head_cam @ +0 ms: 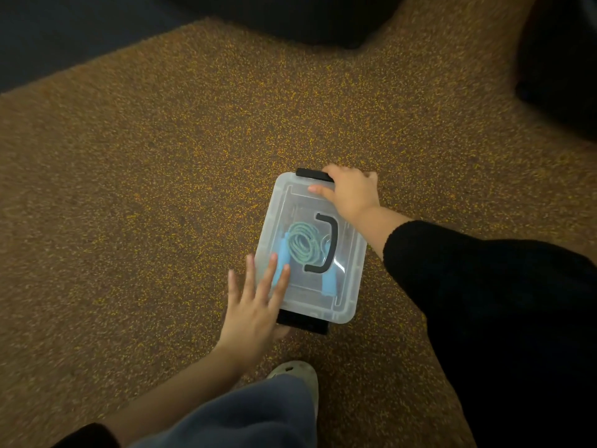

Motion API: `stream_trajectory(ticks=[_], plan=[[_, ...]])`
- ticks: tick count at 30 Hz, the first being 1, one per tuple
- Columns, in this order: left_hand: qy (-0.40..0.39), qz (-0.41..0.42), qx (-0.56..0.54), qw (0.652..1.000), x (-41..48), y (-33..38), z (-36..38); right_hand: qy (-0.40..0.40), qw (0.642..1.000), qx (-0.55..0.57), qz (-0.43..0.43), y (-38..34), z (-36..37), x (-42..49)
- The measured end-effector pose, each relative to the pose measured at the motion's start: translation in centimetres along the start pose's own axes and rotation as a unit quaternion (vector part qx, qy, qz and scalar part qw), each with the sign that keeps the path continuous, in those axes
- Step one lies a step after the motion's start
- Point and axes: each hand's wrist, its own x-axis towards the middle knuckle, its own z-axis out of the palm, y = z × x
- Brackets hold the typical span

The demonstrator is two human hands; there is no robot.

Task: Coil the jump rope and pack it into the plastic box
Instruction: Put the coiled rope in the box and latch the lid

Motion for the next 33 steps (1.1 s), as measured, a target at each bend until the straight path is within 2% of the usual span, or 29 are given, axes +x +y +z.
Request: stream_trajectory(ticks=[6,11,14,20,28,33], plan=[[-0.001,0.139,0.032,0.990,0.9,-1.5,0.8,0.013,1.000,-0.013,-0.014,0.0,0.2,-0.1],[0.070,0.246,0.040,0.966,1.8,-2.7,1.3,0.023,1.000,-0.007,-0.016,0.0,0.4,-0.5],[0.073,0.294,0.068,0.951,2.6,-3.0,1.3,0.024,0.999,-0.014,-0.019,-0.1,0.6,-0.5],[0.040,0.223,0.040,0.973,2.9,-2.3,1.2,0.071,0.997,-0.022,-0.035,0.1,1.1,-0.8],[0.043,0.224,0.020,0.973,3.2,-2.2,0.7,0.144,0.988,0.032,-0.039,-0.1,1.1,-0.9],[0.054,0.199,0.005,0.979,3.0,-1.9,0.7,0.140,0.989,0.048,0.005,-0.2,0.9,-0.7]])
